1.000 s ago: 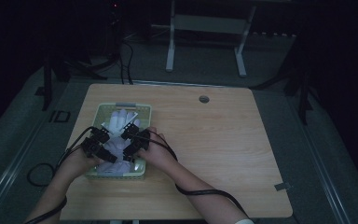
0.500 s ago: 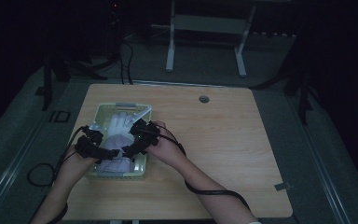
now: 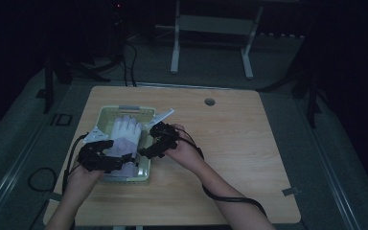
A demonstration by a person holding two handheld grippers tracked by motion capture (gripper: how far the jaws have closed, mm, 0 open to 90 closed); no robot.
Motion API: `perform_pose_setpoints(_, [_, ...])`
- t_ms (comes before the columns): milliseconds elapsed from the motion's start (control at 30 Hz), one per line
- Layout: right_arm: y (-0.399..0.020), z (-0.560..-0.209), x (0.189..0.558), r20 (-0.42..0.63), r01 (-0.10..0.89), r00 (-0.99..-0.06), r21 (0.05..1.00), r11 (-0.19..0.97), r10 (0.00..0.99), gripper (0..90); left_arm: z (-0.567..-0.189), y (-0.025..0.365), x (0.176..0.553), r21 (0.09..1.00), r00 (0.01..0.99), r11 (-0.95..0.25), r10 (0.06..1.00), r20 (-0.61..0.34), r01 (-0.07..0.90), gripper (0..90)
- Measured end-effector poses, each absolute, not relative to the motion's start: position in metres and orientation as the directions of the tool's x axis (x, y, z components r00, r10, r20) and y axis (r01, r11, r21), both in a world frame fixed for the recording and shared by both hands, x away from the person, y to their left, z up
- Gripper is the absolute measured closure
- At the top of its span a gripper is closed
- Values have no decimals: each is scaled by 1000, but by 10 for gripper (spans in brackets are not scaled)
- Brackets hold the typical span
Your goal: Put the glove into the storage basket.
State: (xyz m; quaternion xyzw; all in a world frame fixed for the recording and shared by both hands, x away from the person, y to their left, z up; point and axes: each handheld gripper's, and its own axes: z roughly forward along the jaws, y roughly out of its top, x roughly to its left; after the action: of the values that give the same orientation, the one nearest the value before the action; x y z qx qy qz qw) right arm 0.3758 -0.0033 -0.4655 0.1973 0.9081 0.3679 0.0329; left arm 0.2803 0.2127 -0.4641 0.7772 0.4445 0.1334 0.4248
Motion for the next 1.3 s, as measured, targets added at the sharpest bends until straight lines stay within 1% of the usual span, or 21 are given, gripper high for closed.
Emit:
perform_pose_setpoints(67, [-9,-466,377,89,338,-918,685,646,385,135,-463,203,278,780,577,-258,802,-157,571,75])
perform_pose_setpoints(133, [-16,-466,378,100,350,-914,687,636,394,135,-461,195,277,760,569,-270,808,-155,591,6])
perform_pose_setpoints(200, [-22,-465,378,118,363,-911,684,633,396,135,-461,188,275,767,562,-263,814,-150,585,4])
perform_pose_setpoints(267, [-28,-464,378,130,373,-911,668,644,392,134,-460,181,274,777,576,-263,803,-152,572,1])
perform_pose_setpoints(367, [-37,-463,377,118,361,-914,671,647,388,132,-460,171,274,787,609,-263,774,-174,559,2])
perform_pose_setpoints(467, [-46,-461,376,96,342,-917,687,641,387,128,-462,160,273,793,624,-268,762,-173,547,2])
perform_pose_setpoints(600, [-58,-460,377,95,340,-916,701,627,390,125,-463,151,270,814,653,-249,731,-198,526,3])
perform_pose_setpoints(733, [-71,-464,375,88,334,-917,701,630,388,125,-466,141,263,833,686,-265,706,-175,485,3])
perform_pose_setpoints(800, [-78,-467,374,68,325,-918,695,642,392,125,-469,136,260,833,696,-259,692,-193,488,3])
perform_pose_setpoints(933, [-91,-471,373,79,337,-912,705,624,403,125,-473,124,252,840,721,-247,658,-220,482,3])
perform_pose_setpoints(1133, [-112,-486,367,91,355,-906,696,624,414,126,-475,93,234,845,789,-304,580,-202,441,3])
perform_pose_setpoints(1300, [-126,-499,366,114,382,-896,688,617,429,126,-480,72,231,832,827,-347,520,-214,433,3])
